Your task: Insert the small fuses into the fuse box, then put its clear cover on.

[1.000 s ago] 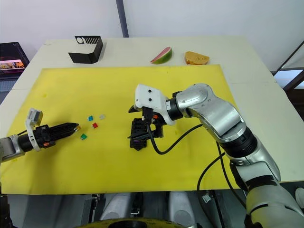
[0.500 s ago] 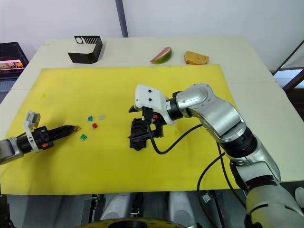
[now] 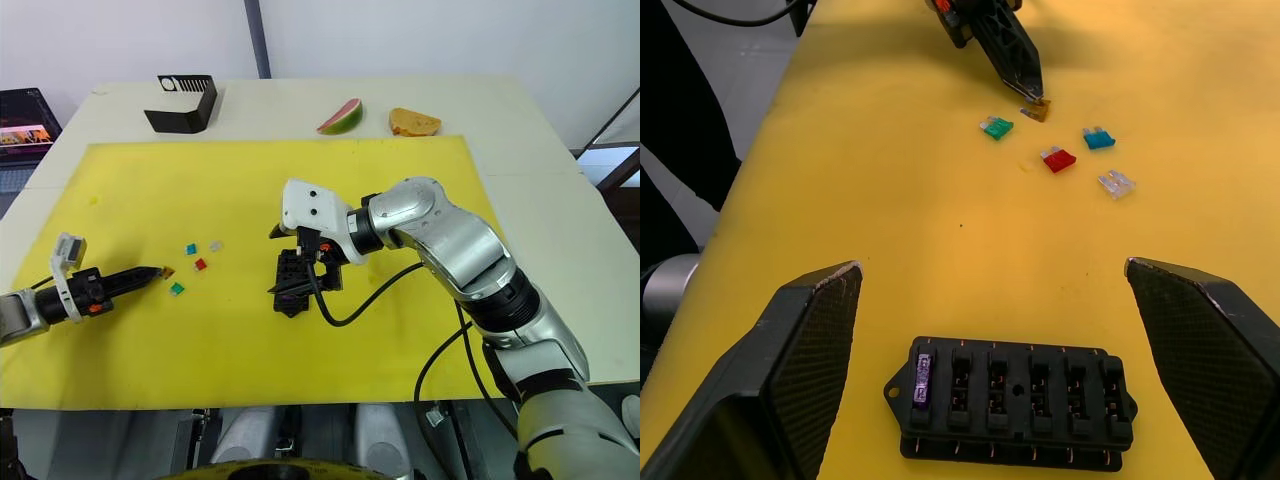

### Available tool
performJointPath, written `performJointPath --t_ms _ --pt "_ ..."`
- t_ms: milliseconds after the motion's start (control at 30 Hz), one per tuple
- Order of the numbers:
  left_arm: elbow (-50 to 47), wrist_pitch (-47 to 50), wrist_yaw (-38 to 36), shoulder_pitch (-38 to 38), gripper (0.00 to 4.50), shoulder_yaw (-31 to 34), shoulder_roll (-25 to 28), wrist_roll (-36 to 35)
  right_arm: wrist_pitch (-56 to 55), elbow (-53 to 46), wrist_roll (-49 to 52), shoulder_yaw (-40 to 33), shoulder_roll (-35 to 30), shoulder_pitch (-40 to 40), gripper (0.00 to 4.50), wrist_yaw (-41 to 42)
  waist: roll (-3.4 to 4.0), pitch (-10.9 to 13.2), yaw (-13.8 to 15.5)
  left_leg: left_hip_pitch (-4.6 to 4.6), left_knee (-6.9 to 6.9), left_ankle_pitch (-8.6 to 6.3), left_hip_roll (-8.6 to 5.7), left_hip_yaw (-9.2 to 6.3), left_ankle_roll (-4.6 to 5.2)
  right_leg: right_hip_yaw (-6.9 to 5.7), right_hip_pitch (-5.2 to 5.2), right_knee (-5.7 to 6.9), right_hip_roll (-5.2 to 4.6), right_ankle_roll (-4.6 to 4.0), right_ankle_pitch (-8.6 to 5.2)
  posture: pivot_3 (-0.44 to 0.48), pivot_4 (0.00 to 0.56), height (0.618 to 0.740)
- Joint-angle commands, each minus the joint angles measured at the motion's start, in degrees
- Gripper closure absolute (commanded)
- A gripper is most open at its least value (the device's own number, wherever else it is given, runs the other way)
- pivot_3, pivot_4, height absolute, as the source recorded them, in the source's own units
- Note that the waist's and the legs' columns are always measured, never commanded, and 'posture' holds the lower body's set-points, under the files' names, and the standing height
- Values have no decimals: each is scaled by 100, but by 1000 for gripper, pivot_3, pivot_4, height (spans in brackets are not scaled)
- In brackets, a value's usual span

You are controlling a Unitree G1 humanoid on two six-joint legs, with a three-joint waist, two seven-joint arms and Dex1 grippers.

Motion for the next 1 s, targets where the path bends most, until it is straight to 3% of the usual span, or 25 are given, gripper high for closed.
performJointPath --t_ms 33,367,467,567,933,1000 --pt "-95 -9 -71 104 4488 -134 96 104 -75 -178 18 -76 9 -60 0 -18 0 0 -1 0 0 0 0 0 0 0 0 -1 0 0 0 0 150 740" --pt "-21 -163 -89 40 4488 -214 133 251 -101 -148 10 -61 48 -63 0 -51 0 0 -2 -1 0 -1 0 0 2 0 0 -2 0 0 0 0 150 740" --pt "-46 -133 -134 41 3537 -206 162 209 -89 -170 12 -53 53 -62 0 -59 0 0 -2 -1 -1 -1 0 0 2 0 0 -2 0 0 0 0 150 740" --pt "-51 -200 -168 68 2038 -230 178 241 -79 -192 15 -52 45 -57 0 -63 0 0 2 -1 -1 -1 0 0 2 0 0 -2 0 0 0 0 150 740" --pt "448 -310 -41 -77 2038 -67 141 291 -89 -236 19 -53 12 -34 0 -60 0 0 6 0 -1 1 0 -1 -2 -1 0 2 0 -1 0 0 150 740" --pt "462 -331 -58 -50 2570 -88 142 297 -87 -243 22 -54 8 -30 0 -58 0 0 -1 2 -1 2 0 -1 -2 -1 0 4 1 -1 -1 0 150 740"
